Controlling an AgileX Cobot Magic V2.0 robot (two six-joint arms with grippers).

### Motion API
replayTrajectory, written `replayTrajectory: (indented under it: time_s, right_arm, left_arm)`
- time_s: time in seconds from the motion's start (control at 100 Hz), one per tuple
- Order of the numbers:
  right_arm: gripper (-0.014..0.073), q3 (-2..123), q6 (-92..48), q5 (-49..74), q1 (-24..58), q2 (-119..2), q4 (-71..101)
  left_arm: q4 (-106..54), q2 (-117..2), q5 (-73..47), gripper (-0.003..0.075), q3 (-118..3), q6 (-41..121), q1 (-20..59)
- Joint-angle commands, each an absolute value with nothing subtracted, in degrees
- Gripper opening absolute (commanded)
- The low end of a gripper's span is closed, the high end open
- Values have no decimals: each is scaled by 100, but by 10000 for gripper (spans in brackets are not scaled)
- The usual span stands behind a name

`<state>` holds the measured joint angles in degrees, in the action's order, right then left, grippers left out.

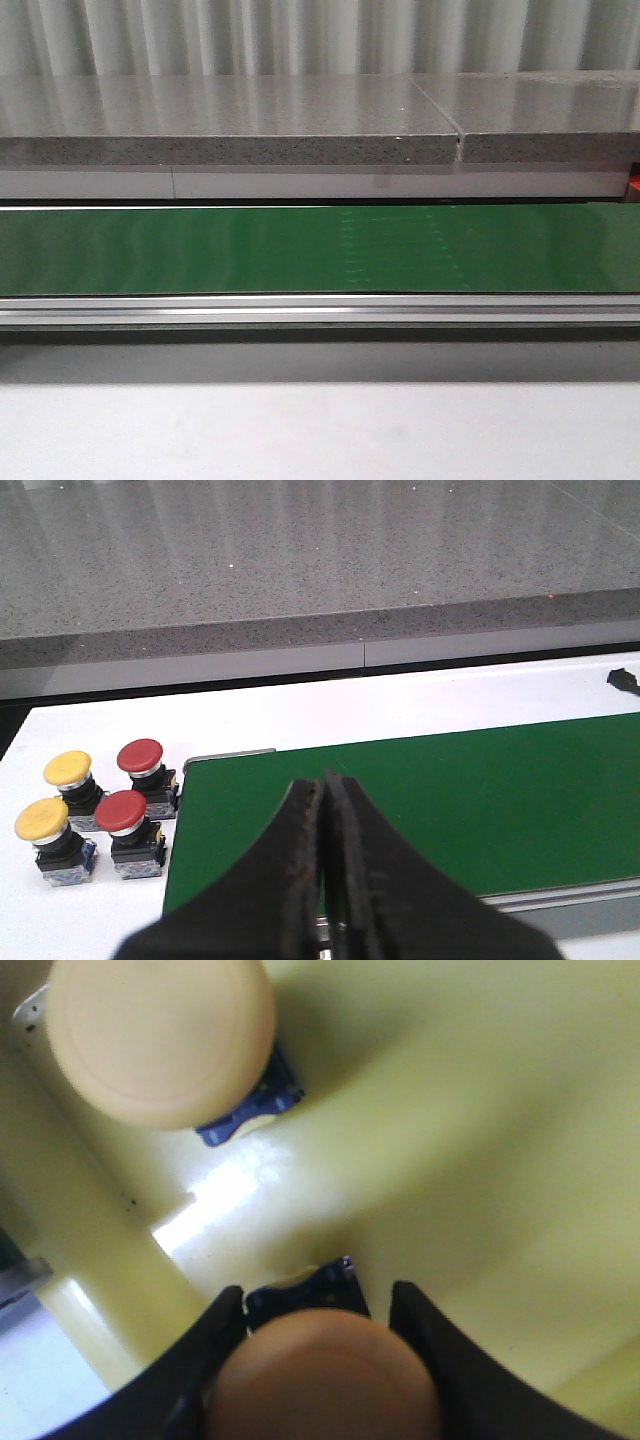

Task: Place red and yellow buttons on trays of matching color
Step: 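Lower the yellow button into the yellow tray and open the right gripper, then lower the left gripper toward a red button in the cluster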

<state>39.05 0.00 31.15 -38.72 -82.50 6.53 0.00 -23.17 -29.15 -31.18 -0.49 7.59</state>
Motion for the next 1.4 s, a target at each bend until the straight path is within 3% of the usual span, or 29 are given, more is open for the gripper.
replayTrajectory:
  time_s: [0.0,0.27,0.41,0.62,0.89,1.39]
  right_arm:
    - [95,4030,0,2904,-3913,-8153,655]
    - [464,4030,53,2904,-3913,-8189,660]
    - [565,4057,78,2936,-3913,-8160,711]
    - [575,4081,78,2990,-3902,-7749,793]
    - [575,4415,0,3203,-3784,-6374,793]
    - [573,4430,-1083,2713,-1011,-4781,793]
  left_arm:
    - [0,-2352,-2485,-20,-3277,-52,801]
    - [0,-2352,-2485,-20,-3277,-52,801]
    - [0,-2352,-2485,-20,-3277,-52,801]
    - [0,-2352,-2485,-20,-3277,-52,801]
    - [0,-2352,-2485,-20,-3277,-52,801]
    - [0,-2352,-2485,-20,-3277,-52,801]
